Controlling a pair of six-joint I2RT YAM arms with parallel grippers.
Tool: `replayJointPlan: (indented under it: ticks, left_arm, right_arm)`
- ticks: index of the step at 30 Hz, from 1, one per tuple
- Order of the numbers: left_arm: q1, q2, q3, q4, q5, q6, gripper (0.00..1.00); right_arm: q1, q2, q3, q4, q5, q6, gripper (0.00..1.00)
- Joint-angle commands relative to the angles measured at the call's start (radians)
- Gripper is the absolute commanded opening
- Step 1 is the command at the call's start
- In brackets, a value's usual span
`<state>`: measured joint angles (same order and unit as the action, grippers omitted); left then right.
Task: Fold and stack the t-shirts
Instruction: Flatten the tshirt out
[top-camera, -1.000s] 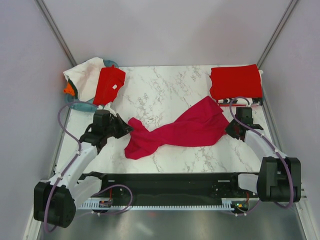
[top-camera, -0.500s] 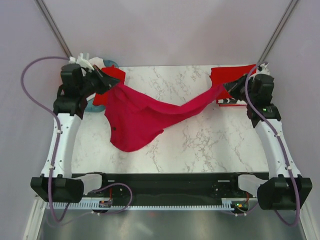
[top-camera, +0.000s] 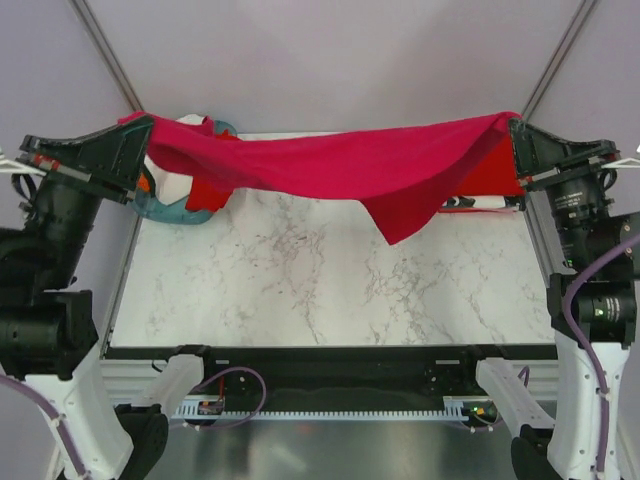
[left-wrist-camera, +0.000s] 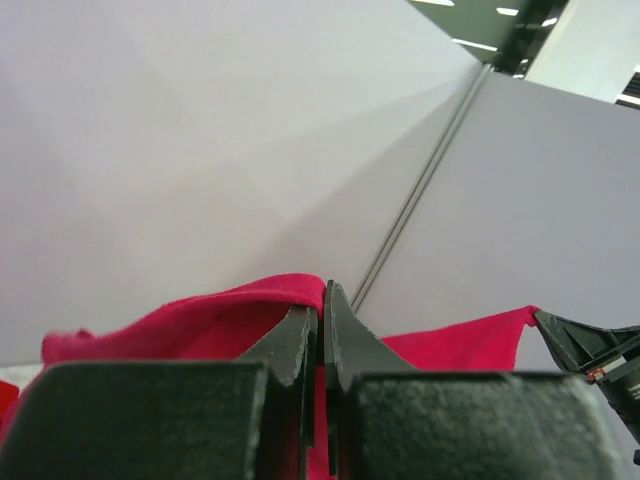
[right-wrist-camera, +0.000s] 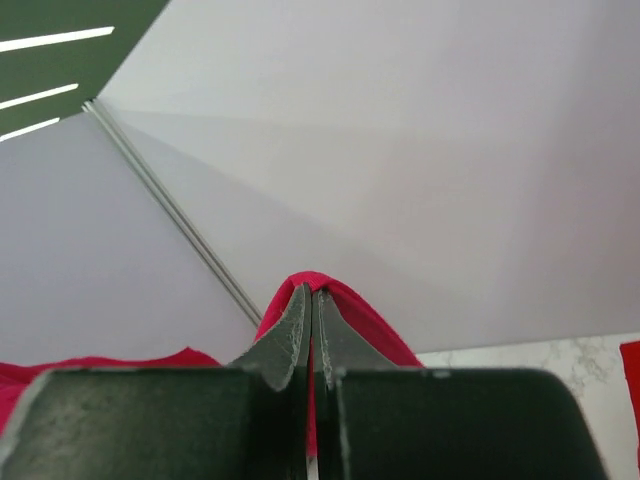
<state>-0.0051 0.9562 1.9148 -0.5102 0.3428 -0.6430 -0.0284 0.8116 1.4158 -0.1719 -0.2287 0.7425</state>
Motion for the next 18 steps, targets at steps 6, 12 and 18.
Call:
replayJointPlan:
  ticks: [6,12,18]
  left_arm:
    - [0.004,0.128,-0.105,-0.004,-0.007,-0.055,0.02]
    - [0.004,0.347,-0.111,-0.004,-0.010,-0.087,0.02]
    - [0.004,0.499,-0.042,-0.002,0.047,-0.076,0.02]
  right_arm:
    - [0.001,0.043,-0.046,-0.018,0.080,0.038,0.00]
    - [0.001,0.208,-0.069,-0.011,0.074,0.110,0.00]
    - [0.001,0.336,-0.051,-0.020,0.089,0.116,0.00]
